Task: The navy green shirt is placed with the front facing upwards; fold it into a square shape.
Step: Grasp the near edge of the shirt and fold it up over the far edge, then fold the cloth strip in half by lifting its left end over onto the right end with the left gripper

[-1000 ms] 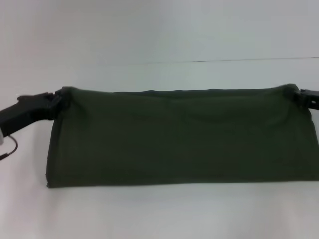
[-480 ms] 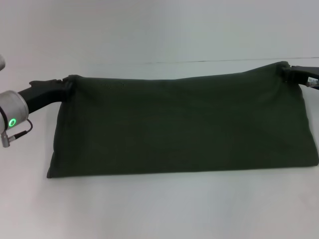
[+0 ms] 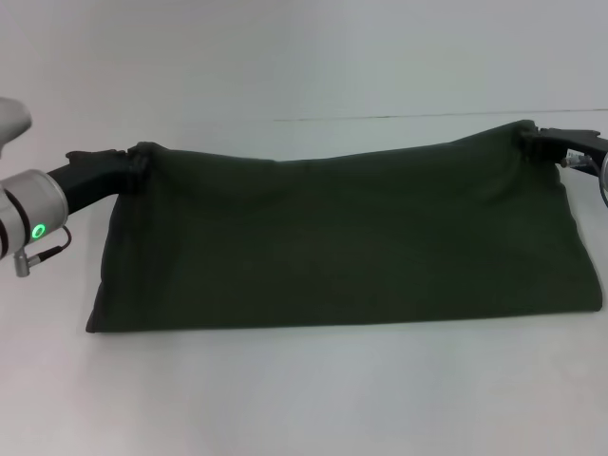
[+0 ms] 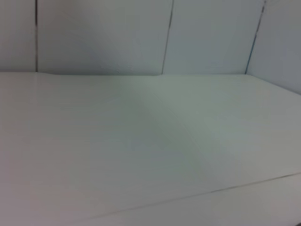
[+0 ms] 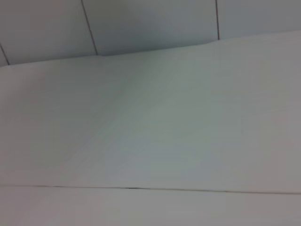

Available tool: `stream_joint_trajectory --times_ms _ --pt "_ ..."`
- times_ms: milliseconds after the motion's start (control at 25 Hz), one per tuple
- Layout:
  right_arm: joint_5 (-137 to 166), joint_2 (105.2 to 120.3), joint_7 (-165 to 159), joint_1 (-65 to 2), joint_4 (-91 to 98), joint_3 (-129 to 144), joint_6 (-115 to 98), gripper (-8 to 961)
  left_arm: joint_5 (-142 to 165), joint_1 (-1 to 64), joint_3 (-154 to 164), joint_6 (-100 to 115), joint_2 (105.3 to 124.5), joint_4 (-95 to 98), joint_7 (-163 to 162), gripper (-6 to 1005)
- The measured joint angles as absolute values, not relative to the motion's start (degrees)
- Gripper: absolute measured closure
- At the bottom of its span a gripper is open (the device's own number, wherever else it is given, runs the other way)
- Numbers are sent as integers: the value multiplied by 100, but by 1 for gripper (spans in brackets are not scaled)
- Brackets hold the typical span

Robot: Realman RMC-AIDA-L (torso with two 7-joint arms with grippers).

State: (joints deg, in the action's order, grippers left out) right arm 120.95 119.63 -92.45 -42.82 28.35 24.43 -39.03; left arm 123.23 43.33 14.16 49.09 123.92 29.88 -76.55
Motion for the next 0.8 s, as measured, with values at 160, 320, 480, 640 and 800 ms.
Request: stream_joint_trajectory --times_ms 160,320,480,640,800 --pt "11847 11965 -9109 -4212 2745 2443 -3847 788 12269 4347 1497 4887 12399 2913 -7658 924" --pt "11768 11960 -9113 -4145 2733 2438 -3887 775 12175 4357 1521 4881 12401 2857 -7653 848" --pt "11765 11956 -8969 -4090 2797 2445 -4091 688 12089 4333 1513 4878 12399 2911 -7688 773" --pt "11760 11949 -8967 -4039 2839 2404 -4117 527 12019 4288 1521 4892 12392 3002 -7692 578" --pt "11577 11962 -8973 -3898 2917 2420 -4149 350 11836 4148 1520 4917 12401 3091 -7648 394"
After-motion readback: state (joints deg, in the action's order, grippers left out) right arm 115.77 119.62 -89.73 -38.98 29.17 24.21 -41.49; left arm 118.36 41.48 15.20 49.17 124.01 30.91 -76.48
